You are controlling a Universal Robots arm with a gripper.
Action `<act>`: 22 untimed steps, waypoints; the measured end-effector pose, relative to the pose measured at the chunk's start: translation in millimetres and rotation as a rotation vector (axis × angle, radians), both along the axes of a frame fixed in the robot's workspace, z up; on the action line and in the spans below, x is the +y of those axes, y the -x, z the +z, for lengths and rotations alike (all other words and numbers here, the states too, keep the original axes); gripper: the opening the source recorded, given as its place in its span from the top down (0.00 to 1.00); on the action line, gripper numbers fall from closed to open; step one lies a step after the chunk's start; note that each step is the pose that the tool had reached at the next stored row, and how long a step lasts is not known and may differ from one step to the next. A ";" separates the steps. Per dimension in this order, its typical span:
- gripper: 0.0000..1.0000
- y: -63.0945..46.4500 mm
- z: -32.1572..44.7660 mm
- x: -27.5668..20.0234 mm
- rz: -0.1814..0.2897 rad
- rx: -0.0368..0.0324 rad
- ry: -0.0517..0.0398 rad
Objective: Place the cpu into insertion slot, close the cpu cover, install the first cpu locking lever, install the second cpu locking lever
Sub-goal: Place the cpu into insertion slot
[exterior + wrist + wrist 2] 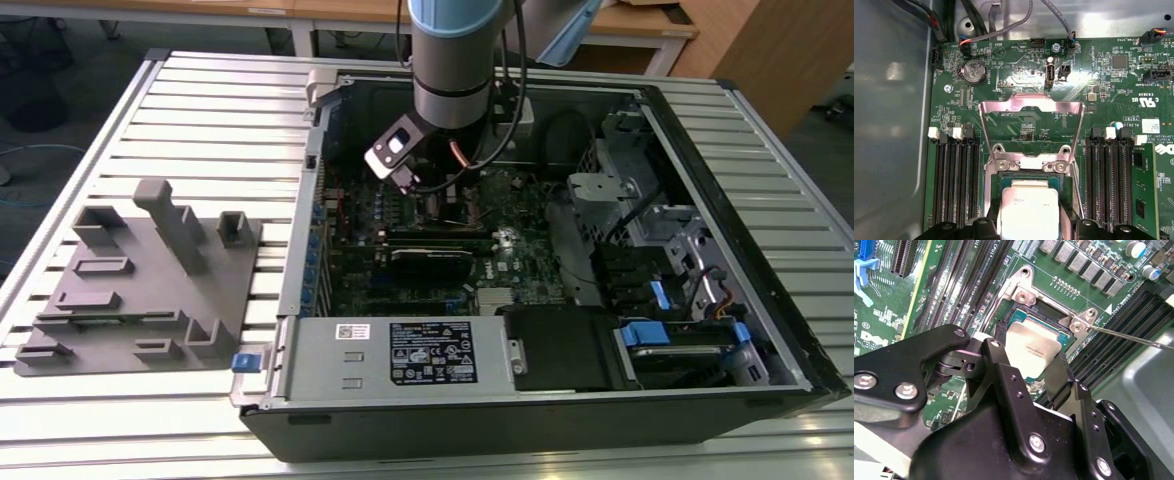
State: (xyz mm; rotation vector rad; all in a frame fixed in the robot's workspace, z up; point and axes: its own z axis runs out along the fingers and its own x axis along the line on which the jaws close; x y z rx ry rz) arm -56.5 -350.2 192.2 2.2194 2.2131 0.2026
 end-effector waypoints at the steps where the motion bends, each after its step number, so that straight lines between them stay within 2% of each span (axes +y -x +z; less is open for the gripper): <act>1: 0.46 0.0 0.0 0.0 0.001 -0.0001 0.0000; 22: 0.46 0.7 -3.0 0.0 0.002 0.0003 0.0005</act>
